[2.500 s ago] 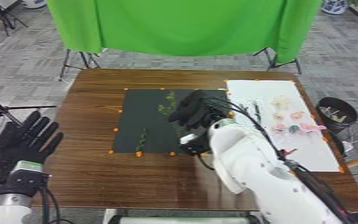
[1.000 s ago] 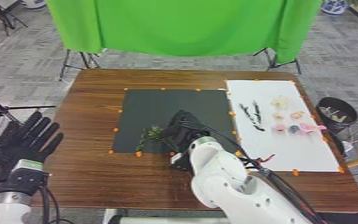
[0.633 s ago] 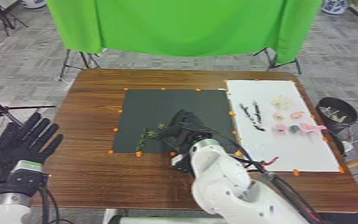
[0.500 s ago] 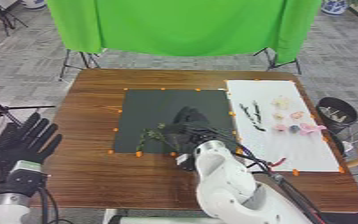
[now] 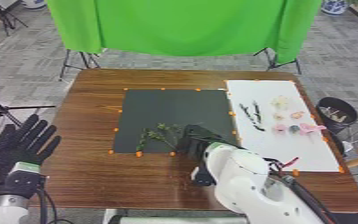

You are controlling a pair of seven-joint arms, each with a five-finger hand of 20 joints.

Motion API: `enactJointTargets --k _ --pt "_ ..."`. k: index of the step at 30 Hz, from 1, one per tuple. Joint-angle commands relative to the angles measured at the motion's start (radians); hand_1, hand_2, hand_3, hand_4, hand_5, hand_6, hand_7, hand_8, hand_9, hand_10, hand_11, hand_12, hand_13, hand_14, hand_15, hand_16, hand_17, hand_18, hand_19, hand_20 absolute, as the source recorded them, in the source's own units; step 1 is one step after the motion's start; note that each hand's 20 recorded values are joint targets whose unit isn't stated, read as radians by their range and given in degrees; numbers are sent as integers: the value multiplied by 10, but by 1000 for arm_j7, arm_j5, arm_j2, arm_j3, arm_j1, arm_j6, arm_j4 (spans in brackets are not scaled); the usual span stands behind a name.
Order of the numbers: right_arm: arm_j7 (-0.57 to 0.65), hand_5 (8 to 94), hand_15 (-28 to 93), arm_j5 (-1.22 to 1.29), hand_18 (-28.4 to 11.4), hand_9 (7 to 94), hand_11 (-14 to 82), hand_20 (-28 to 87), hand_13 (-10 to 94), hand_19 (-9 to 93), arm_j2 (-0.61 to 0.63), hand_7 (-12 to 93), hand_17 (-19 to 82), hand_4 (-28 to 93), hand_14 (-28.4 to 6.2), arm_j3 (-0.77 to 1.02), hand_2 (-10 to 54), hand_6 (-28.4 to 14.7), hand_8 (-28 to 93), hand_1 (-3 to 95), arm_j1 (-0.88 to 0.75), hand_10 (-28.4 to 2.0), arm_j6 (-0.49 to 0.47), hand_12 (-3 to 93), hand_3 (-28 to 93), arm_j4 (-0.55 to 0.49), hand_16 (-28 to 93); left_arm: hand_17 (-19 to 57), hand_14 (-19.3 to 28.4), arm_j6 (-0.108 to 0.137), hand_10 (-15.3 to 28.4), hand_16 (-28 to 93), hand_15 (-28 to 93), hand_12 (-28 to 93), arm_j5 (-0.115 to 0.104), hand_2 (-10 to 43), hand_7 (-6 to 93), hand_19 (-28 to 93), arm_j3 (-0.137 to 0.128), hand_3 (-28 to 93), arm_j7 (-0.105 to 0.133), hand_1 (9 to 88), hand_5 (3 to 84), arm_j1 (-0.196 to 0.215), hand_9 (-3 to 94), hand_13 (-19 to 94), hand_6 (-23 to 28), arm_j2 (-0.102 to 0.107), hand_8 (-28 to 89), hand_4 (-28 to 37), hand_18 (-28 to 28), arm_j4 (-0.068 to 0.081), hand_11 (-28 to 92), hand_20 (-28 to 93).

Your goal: Arrange flowers

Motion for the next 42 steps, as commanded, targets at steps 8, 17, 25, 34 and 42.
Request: enactJointTargets --k 8,17,25,34,42 --pt "4 751 490 -34 -258 734 133 259 738 891 -19 144 381 -157 -151 -37 190 -51 -101 303 3 -188 -3 165 772 -4 216 -76 163 -3 158 -68 345 112 -4 113 145 397 12 721 -12 286 412 4 342 232 93 -17 -89 -283 157 -2 187 72" --pt "44 769 507 -167 -266 763 157 265 755 916 76 222 400 -149 -149 39 147 -59 -81 285 -9 -198 219 175 755 -45 216 -76 163 -8 158 -69 344 112 -28 114 143 397 -2 722 12 286 412 27 342 231 93 -20 -88 -283 156 -11 187 72" --pt "98 641 553 -330 -268 641 139 270 710 931 140 145 400 -177 -153 116 -32 -99 -90 298 52 -220 287 164 718 37 221 -76 163 -16 158 -69 344 111 -23 114 142 397 12 720 17 286 412 20 342 231 94 -8 -88 -283 156 -12 186 72" --pt "139 515 611 -298 -277 501 107 249 651 930 158 79 378 -213 -168 148 -95 -148 -72 320 86 -244 221 152 706 180 181 -76 164 -17 158 -69 344 112 -20 115 142 398 13 721 0 286 411 8 342 231 93 -11 -88 -283 156 -6 186 72" --pt "160 517 619 -280 -274 493 79 244 647 926 144 50 378 -275 -161 158 -95 -169 -80 327 77 -261 233 132 692 234 165 -76 163 -5 158 -68 343 112 -27 114 144 398 -13 719 18 288 413 28 342 232 91 -11 -89 -283 156 -10 187 72"
